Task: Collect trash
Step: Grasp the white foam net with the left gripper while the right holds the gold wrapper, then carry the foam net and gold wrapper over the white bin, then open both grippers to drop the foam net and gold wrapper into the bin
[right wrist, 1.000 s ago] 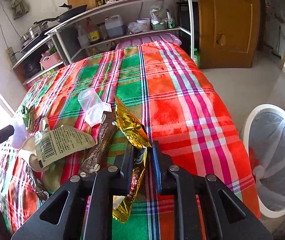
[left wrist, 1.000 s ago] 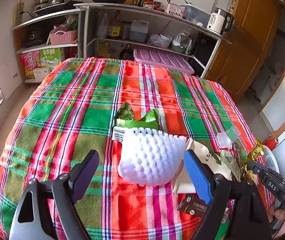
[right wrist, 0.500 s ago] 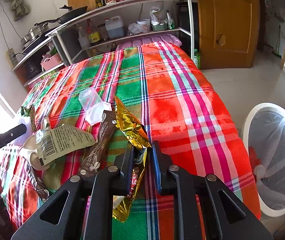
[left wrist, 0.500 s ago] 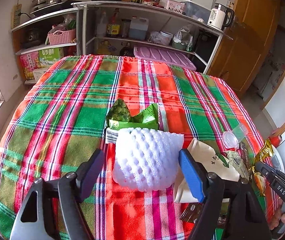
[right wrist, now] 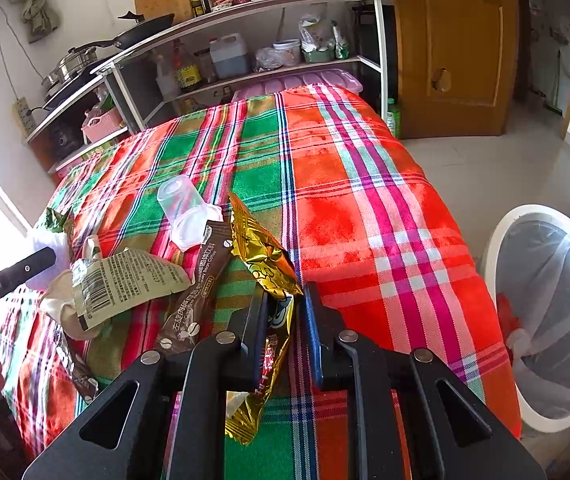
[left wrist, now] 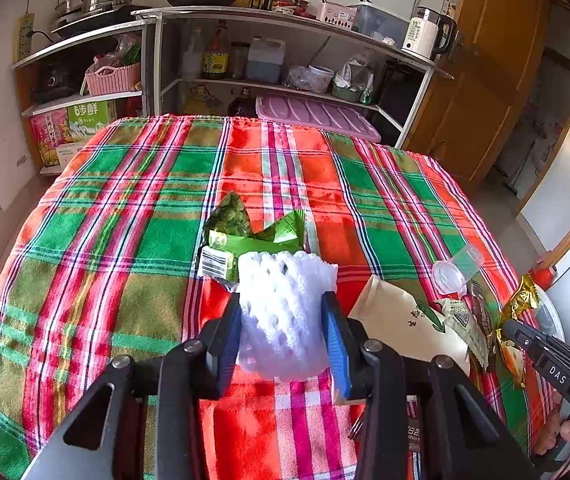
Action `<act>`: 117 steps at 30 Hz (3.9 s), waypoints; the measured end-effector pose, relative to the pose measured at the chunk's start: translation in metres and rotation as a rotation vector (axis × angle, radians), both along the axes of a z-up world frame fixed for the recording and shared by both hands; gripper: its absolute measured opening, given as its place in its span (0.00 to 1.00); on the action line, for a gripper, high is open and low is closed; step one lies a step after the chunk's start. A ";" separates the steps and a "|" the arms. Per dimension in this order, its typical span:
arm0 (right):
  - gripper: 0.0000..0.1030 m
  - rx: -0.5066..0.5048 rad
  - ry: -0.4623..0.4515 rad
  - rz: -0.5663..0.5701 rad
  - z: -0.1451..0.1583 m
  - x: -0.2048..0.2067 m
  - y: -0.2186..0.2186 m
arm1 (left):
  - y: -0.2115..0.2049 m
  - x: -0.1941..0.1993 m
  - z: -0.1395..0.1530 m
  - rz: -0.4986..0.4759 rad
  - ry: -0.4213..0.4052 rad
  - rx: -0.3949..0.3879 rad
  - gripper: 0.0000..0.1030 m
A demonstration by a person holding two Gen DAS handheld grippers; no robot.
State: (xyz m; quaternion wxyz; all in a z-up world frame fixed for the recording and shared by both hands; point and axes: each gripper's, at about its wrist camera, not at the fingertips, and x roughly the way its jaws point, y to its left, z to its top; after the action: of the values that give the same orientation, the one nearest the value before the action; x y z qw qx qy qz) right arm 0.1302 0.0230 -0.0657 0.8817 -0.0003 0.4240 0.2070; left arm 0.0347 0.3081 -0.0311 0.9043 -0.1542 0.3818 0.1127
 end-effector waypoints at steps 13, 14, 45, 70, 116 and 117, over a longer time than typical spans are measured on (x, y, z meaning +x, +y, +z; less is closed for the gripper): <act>0.17 0.020 -0.014 -0.009 0.005 -0.008 -0.009 | -0.007 -0.022 0.015 0.013 -0.052 0.004 0.35; 0.17 0.022 -0.015 -0.008 0.006 -0.009 -0.010 | -0.008 -0.024 0.016 0.013 -0.057 0.002 0.35; 0.17 0.120 -0.126 -0.091 0.054 -0.047 -0.090 | -0.123 -0.015 0.066 -0.242 -0.164 0.020 0.35; 0.17 0.078 -0.148 -0.333 0.062 -0.051 -0.228 | -0.287 0.055 0.063 -0.564 -0.122 -0.004 0.35; 0.47 0.005 0.001 -0.414 0.003 -0.012 -0.284 | -0.355 0.083 0.026 -0.577 -0.021 0.077 0.68; 0.47 0.006 -0.005 -0.414 0.004 -0.014 -0.284 | -0.354 0.082 0.027 -0.578 -0.025 0.076 0.69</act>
State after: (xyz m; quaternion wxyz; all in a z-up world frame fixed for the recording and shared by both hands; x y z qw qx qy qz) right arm 0.1161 -0.2607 -0.0612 0.9064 0.0892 0.4122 0.0227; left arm 0.1166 -0.0455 -0.0042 0.9086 -0.0065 0.3945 -0.1374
